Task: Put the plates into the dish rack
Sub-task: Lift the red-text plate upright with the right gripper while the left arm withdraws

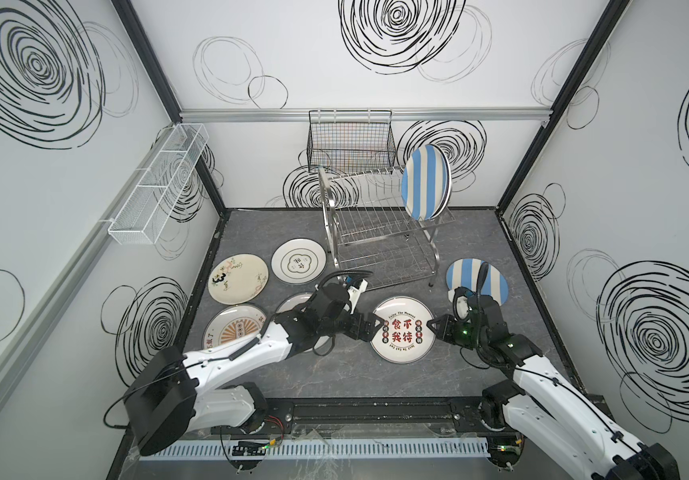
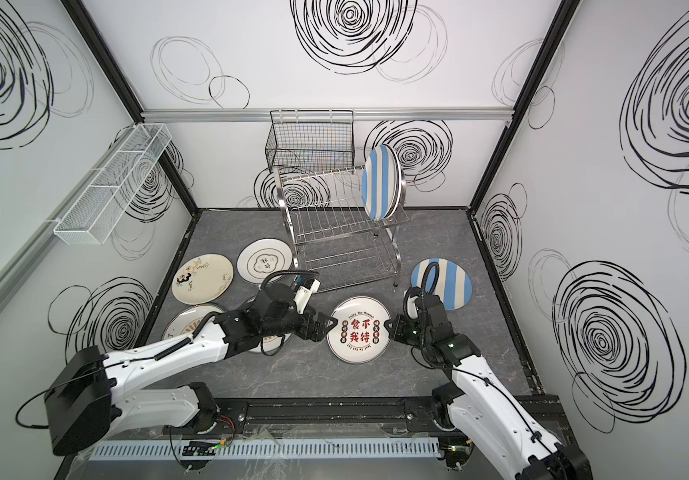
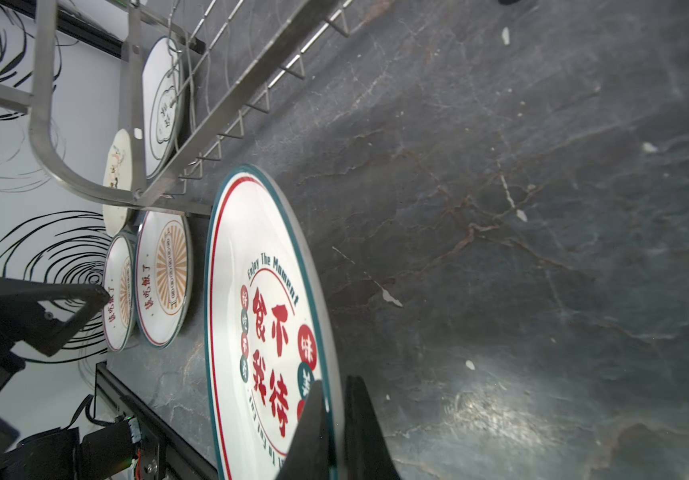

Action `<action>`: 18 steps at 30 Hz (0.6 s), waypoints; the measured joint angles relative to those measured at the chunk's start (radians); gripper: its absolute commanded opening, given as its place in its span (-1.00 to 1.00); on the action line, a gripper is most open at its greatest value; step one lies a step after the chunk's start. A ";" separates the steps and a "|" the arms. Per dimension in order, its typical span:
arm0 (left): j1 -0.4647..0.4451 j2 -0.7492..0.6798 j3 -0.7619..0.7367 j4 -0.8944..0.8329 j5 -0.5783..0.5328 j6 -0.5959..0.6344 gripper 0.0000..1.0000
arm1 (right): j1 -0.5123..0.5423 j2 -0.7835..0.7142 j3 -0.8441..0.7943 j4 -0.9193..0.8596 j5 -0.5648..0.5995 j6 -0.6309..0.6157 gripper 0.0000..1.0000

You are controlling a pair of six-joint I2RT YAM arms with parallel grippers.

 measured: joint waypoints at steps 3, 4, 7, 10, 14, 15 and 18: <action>0.068 -0.097 0.029 -0.068 0.014 0.028 0.92 | 0.000 0.000 0.057 -0.051 -0.028 -0.039 -1.00; 0.100 -0.125 0.035 -0.087 0.026 0.037 0.92 | 0.000 0.000 0.079 -0.074 -0.039 -0.055 -1.00; 0.251 -0.203 0.051 -0.149 0.079 0.067 0.91 | 0.002 0.000 0.153 -0.142 -0.071 -0.107 -1.00; 0.405 -0.247 0.063 -0.193 0.127 0.095 0.92 | 0.004 -0.004 0.223 -0.194 -0.098 -0.142 -1.00; 0.551 -0.270 0.083 -0.236 0.177 0.142 0.92 | 0.008 -0.002 0.307 -0.228 -0.130 -0.164 -1.00; 0.580 -0.269 0.089 -0.240 0.193 0.152 0.92 | 0.010 0.003 0.334 -0.235 -0.134 -0.168 -1.00; 0.653 -0.253 0.096 -0.238 0.236 0.165 0.92 | 0.011 0.035 0.444 -0.241 -0.140 -0.177 -1.00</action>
